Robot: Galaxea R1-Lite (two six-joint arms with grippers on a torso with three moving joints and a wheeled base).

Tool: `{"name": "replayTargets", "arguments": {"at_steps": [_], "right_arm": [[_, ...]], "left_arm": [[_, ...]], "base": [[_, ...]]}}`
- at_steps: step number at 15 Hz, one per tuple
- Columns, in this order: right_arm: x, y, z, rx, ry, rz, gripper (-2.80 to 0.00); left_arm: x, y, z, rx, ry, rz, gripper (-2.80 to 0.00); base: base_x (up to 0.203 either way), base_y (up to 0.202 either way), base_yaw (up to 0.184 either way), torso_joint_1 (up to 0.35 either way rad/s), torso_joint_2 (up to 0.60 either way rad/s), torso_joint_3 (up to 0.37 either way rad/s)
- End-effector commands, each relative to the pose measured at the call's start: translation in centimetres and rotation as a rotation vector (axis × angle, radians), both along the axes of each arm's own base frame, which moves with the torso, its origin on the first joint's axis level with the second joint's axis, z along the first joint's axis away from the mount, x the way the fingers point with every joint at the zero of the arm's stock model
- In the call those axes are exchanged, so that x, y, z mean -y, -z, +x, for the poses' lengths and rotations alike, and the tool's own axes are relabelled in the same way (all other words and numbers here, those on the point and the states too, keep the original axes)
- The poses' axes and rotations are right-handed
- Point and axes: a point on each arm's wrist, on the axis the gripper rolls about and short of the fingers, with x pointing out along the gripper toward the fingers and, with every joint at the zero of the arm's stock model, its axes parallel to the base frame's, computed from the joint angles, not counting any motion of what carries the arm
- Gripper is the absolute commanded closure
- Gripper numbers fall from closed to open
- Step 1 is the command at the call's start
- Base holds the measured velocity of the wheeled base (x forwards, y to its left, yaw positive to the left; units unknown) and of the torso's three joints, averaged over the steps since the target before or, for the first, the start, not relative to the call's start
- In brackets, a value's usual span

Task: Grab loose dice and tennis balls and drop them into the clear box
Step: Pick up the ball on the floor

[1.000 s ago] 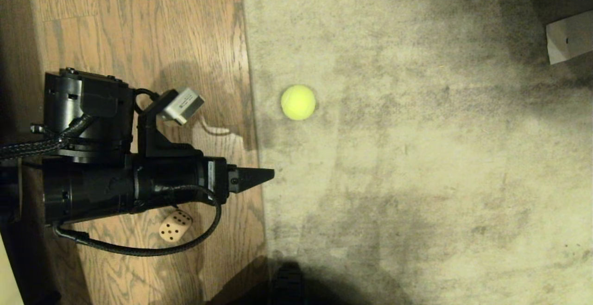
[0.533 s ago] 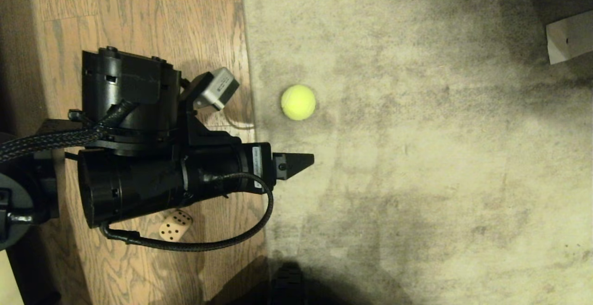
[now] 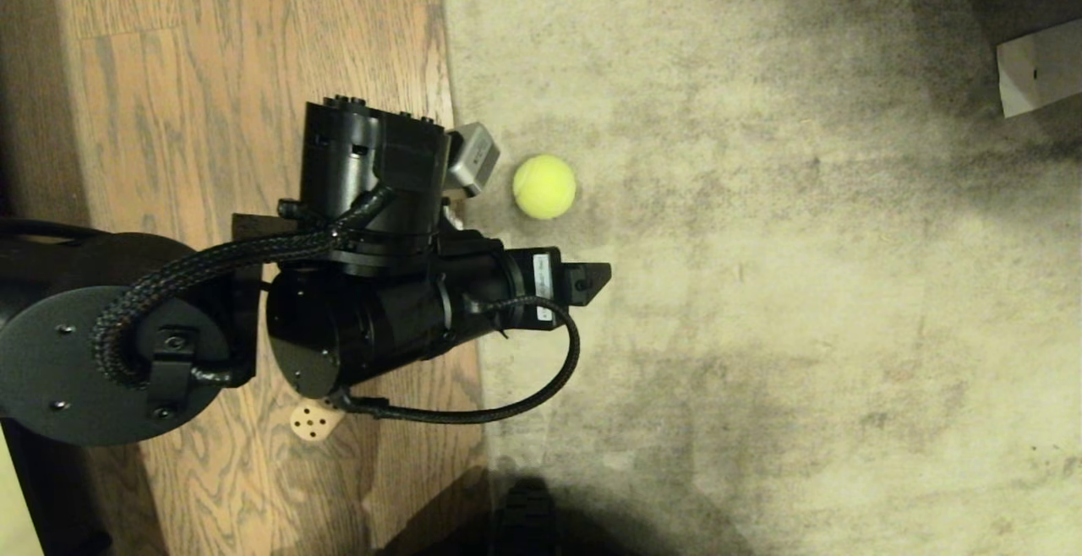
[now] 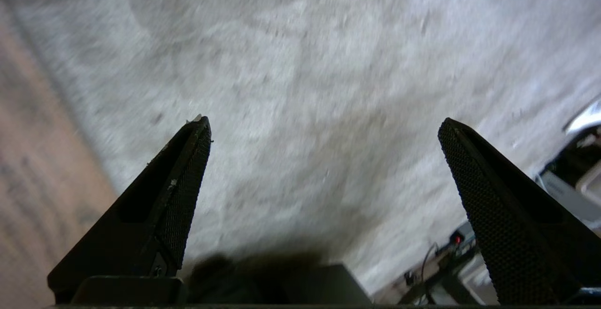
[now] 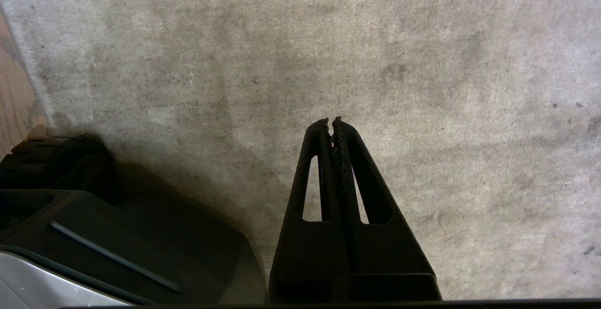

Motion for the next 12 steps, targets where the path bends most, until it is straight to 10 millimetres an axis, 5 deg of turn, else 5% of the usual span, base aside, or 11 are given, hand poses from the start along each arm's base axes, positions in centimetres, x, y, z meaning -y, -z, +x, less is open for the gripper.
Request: {"name": "replayTargets", "arguments": {"at_steps": [1,9,12], "right_arm": [[0.0,0.0,0.0,0.000,-0.001,0.000,0.00],[0.0,0.0,0.0,-0.001,-0.001,0.000,0.00],[0.0,0.0,0.0,0.000,-0.001,0.000,0.00]], "left_arm": [[1.8,1.1,1.2,-0.008,-0.015,-0.002,-2.80],[4.3,2.4,3.8,0.046,-0.134,-0.001,-2.80],[5.2,1.4,4.9,0.135,-0.160,-0.025,-2.80]], "base": [[0.000,0.000,0.000,0.000,0.00,0.000],[0.000,0.000,0.000,0.000,0.00,0.000],[0.000,0.000,0.000,0.000,0.00,0.000]]}}
